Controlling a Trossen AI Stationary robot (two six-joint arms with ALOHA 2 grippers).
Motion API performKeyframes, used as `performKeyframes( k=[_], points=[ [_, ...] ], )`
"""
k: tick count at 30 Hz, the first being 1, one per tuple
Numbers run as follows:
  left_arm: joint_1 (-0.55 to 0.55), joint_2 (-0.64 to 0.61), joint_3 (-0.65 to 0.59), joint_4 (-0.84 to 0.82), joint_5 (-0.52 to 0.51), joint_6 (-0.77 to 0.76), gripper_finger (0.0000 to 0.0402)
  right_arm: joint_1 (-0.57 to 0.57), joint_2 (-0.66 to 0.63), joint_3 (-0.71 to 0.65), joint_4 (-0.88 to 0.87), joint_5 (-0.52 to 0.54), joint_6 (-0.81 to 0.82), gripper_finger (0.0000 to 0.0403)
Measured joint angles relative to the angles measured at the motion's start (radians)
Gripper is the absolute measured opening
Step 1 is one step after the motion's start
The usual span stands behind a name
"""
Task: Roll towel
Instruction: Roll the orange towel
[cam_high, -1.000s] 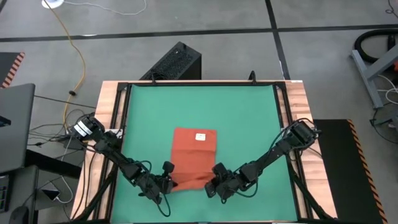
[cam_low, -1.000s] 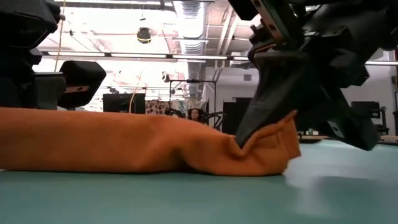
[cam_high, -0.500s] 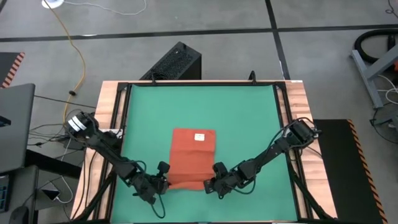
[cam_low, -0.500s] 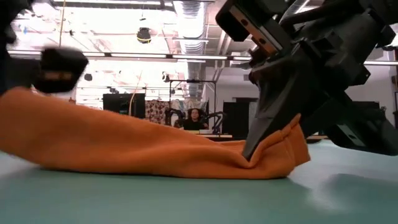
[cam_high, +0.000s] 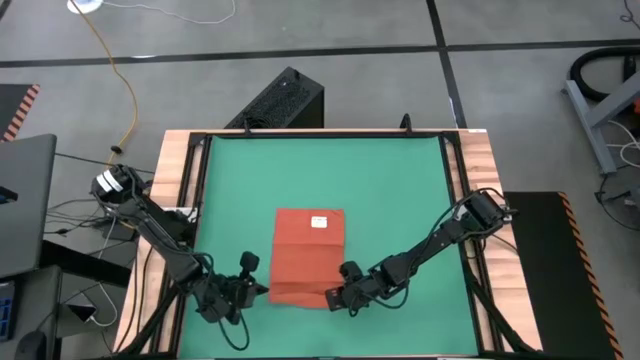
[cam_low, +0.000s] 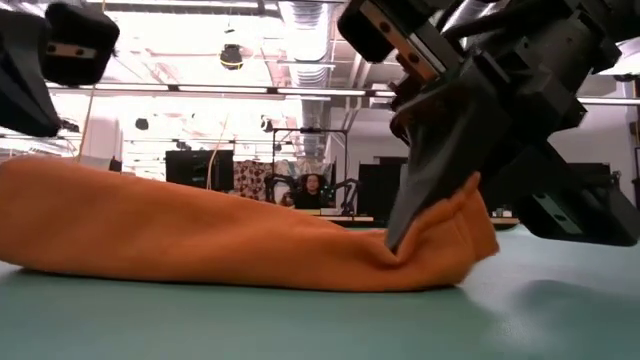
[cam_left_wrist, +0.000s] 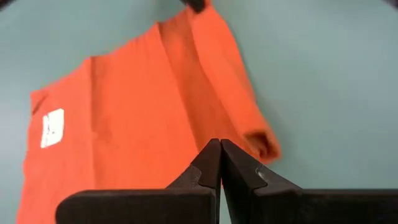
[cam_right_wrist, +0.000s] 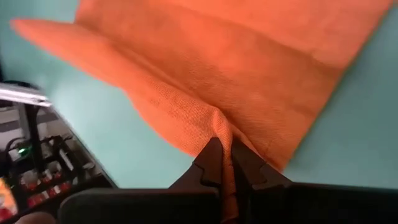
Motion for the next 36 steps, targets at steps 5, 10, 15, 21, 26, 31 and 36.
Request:
performKeyframes(
  k=[5,10,15,21,26,31,36],
  points=[
    [-0.007,0.0,0.0,0.04,-0.005,0.045,0.0,-0.005,0.0,0.0,0.054,-0.016,-0.024,0.0021],
    [-0.006,0.0,0.0,0.063,0.006,0.071,0.0,-0.013,0.0,0.0,0.074,-0.018,-0.044,0.0021],
    [-0.006,0.0,0.0,0.063,0.026,0.074,0.0,-0.027,0.0,0.0,0.072,-0.038,-0.051,0.0021],
    [-0.006,0.001,0.0,0.068,0.046,0.091,0.0,-0.057,0.0,0.0,0.069,-0.073,-0.089,0.0022],
    [-0.006,0.001,0.0,0.069,0.06,0.102,0.0,-0.085,0.0,0.0,0.069,-0.101,-0.125,0.0022],
    [-0.003,0.011,0.0,0.071,0.069,0.146,0.0,-0.102,0.0,0.0,0.068,-0.127,-0.145,0.0022],
    [0.011,0.036,0.0,0.07,0.058,0.174,0.0,-0.103,0.0,0.0,0.068,-0.127,-0.153,0.0022]
  ],
)
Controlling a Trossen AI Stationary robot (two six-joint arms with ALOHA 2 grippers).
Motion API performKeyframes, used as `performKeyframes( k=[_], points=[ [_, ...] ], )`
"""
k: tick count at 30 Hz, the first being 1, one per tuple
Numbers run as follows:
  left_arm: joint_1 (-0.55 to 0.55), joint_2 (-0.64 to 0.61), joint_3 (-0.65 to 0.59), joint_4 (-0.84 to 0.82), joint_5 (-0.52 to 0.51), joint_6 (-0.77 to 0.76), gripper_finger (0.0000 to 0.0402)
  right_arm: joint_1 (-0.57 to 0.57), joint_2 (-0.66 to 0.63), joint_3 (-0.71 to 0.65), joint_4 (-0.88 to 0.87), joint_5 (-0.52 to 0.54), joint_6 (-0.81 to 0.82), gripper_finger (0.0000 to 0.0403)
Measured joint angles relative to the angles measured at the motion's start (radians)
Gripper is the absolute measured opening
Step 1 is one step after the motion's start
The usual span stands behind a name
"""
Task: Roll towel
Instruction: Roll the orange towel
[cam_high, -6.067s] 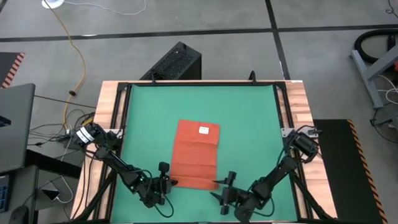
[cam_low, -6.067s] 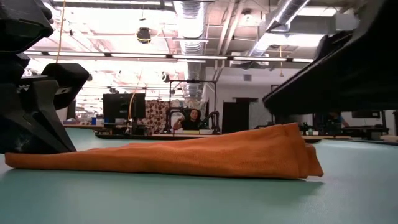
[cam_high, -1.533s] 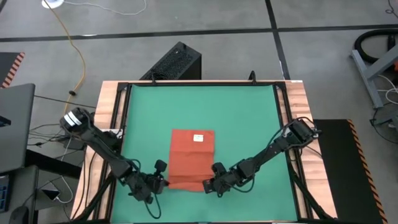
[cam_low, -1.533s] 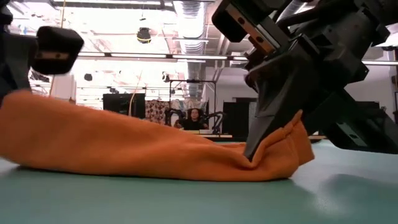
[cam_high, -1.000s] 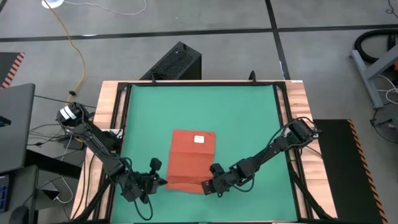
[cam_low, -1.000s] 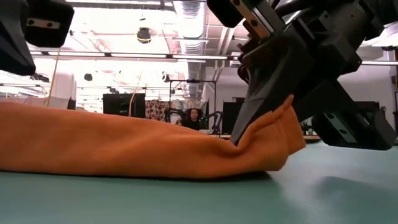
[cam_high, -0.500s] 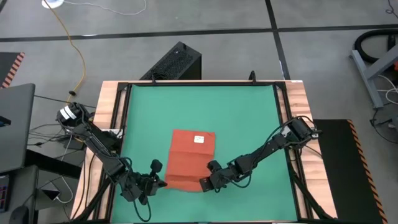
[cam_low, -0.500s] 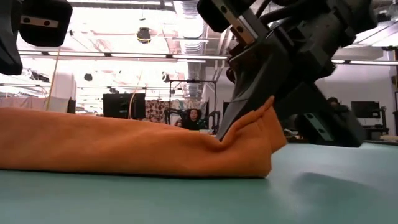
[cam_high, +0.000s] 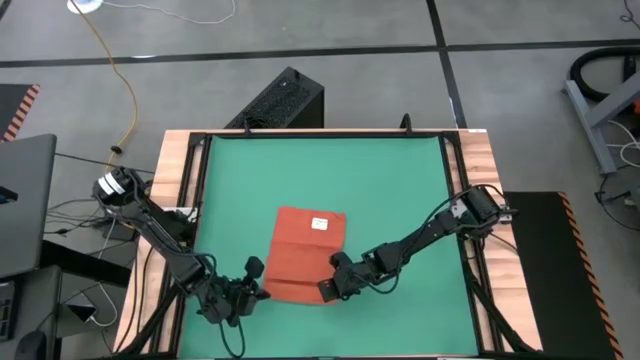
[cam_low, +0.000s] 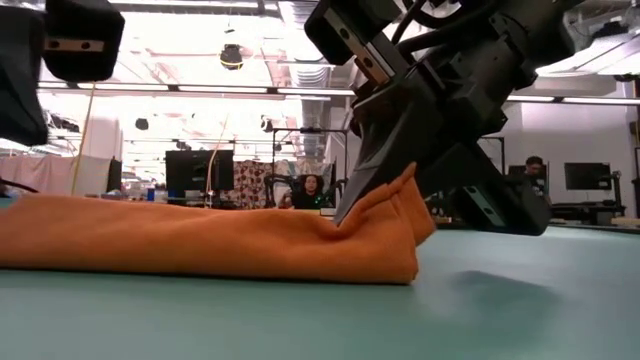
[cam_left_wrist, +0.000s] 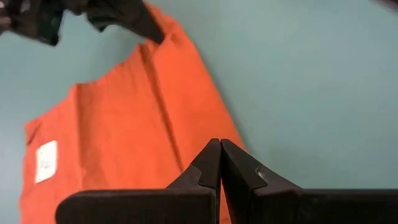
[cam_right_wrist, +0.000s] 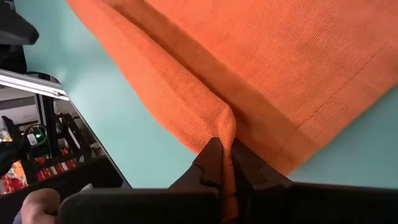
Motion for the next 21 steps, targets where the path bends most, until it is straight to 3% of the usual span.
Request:
performKeyframes(
  k=[8,13,21],
  points=[
    [0.041,0.135,0.0,0.021,-0.013,0.022,0.0,0.002,0.0,0.0,-0.006,0.001,-0.018,0.0022],
    [0.046,0.201,0.0,0.021,-0.044,-0.048,0.0,0.005,0.0,0.0,-0.005,0.004,-0.081,0.0026],
    [0.043,0.203,0.0,-0.007,-0.016,-0.155,0.0,0.015,0.0,0.0,0.049,0.029,-0.247,0.0085]
  ],
)
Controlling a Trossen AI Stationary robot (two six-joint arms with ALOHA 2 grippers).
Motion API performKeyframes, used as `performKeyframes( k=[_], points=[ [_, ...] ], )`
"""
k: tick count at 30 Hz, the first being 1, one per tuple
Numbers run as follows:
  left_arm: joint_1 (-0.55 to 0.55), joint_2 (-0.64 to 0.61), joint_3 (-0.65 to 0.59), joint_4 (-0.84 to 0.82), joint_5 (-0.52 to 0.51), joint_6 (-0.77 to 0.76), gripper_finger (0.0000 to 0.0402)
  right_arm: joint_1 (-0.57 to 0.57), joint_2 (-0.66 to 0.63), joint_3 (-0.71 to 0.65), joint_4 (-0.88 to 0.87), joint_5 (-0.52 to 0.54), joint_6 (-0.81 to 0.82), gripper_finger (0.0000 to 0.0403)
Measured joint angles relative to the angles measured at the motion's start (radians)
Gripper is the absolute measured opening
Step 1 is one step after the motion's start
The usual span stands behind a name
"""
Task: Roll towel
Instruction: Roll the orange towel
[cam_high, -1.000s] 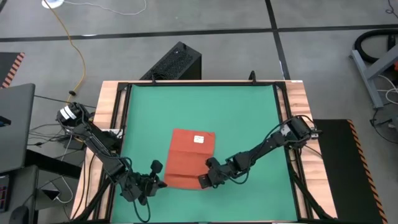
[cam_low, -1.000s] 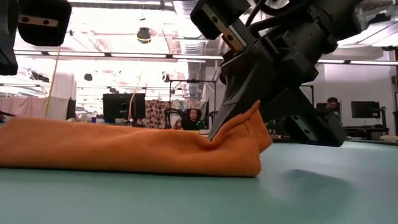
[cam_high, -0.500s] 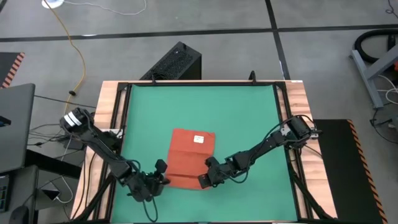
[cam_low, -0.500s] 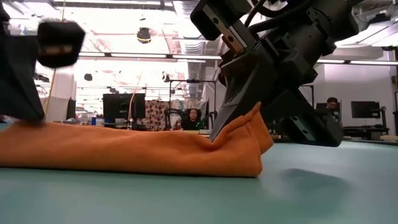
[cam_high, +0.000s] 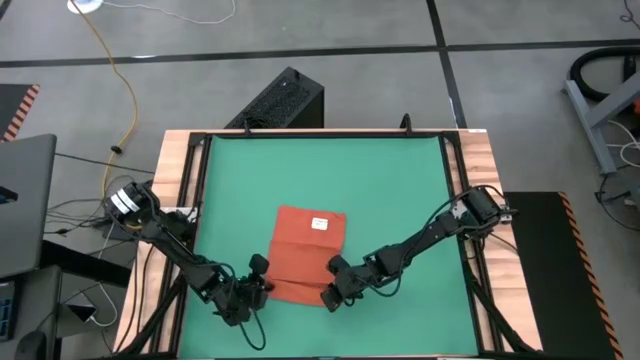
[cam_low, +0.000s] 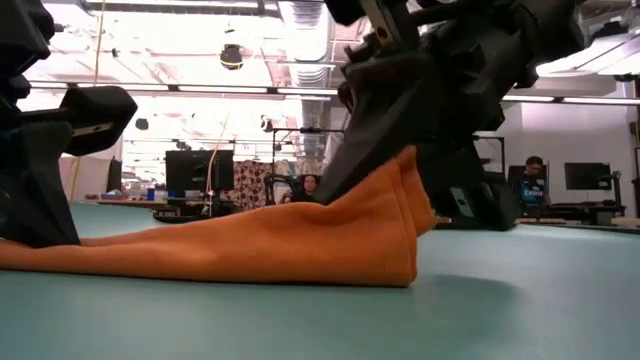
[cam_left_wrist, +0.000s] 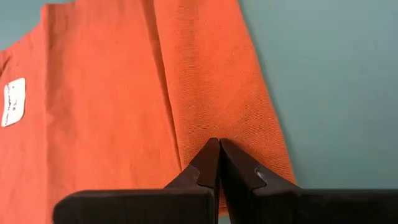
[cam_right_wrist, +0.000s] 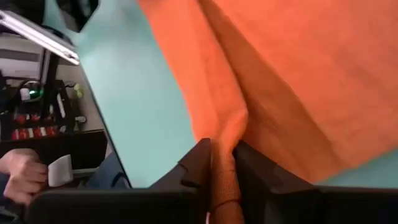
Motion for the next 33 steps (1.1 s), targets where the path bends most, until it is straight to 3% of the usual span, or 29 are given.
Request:
performKeyframes(
  k=[9,13,18,21,23,27,33],
  points=[
    [0.0,0.0,0.0,-0.001,0.003,-0.026,0.0,0.005,-0.007,0.0,-0.102,0.039,-0.022,0.014],
    [0.0,0.0,0.0,-0.001,0.011,-0.035,0.0,0.023,-0.062,0.0,-0.141,0.122,-0.072,0.0145],
    [0.0,0.0,0.0,-0.001,0.013,-0.058,0.0,0.091,-0.152,0.0,-0.155,0.364,-0.183,0.0143],
    [0.0,0.0,0.0,-0.001,0.011,-0.068,0.0,0.191,-0.17,0.0,-0.105,0.605,-0.398,0.0142],
    [0.0,0.0,0.0,-0.001,0.011,-0.069,0.0,0.248,-0.136,0.002,0.004,0.711,-0.557,0.0142],
    [0.0,0.0,0.0,-0.001,0.01,-0.082,0.0,0.28,-0.035,0.0,0.218,0.737,-0.695,0.0134],
    [0.0,0.0,0.0,0.028,0.014,-0.107,0.0,0.26,0.09,0.0,0.257,0.734,-0.624,0.0107]
  ],
)
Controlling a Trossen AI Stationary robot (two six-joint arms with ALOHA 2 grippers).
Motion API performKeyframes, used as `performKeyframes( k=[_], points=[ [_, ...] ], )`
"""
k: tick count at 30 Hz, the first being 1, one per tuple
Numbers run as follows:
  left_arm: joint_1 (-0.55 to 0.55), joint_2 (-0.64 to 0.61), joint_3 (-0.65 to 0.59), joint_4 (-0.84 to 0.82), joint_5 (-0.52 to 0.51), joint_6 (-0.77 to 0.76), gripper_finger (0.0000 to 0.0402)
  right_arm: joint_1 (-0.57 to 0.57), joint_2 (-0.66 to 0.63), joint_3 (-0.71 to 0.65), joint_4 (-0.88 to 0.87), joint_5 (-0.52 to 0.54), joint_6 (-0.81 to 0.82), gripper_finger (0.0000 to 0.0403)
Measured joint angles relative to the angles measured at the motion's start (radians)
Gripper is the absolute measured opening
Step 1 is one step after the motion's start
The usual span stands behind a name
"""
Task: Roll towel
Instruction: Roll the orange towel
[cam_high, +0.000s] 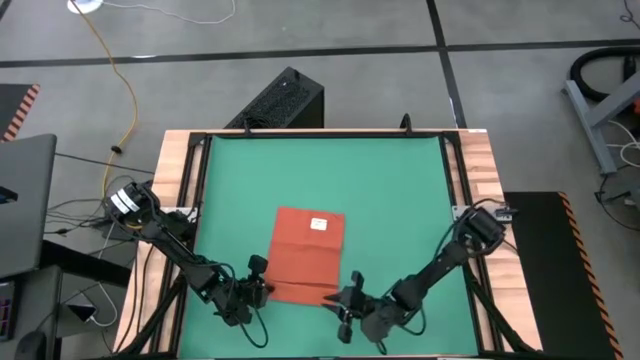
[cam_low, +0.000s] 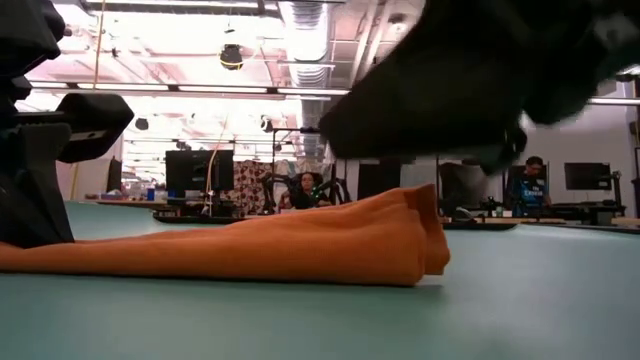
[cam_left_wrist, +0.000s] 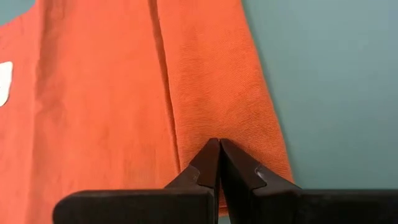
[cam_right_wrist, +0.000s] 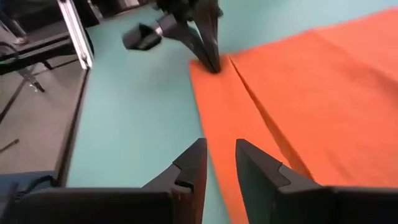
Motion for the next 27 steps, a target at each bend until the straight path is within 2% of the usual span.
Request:
performKeyframes(
  k=[5,14,27],
  points=[
    [0.0,0.0,0.0,0.006,0.0,-0.024,0.0,-0.001,0.036,0.001,-0.006,0.002,0.036,0.0101],
    [0.0,0.0,0.0,0.014,0.004,-0.027,0.0,-0.021,0.037,0.0,-0.186,-0.026,0.195,0.0101],
    [0.001,0.0,0.0,0.032,-0.005,-0.024,0.0,-0.037,0.034,0.001,-0.243,-0.082,0.208,0.01]
  ],
)
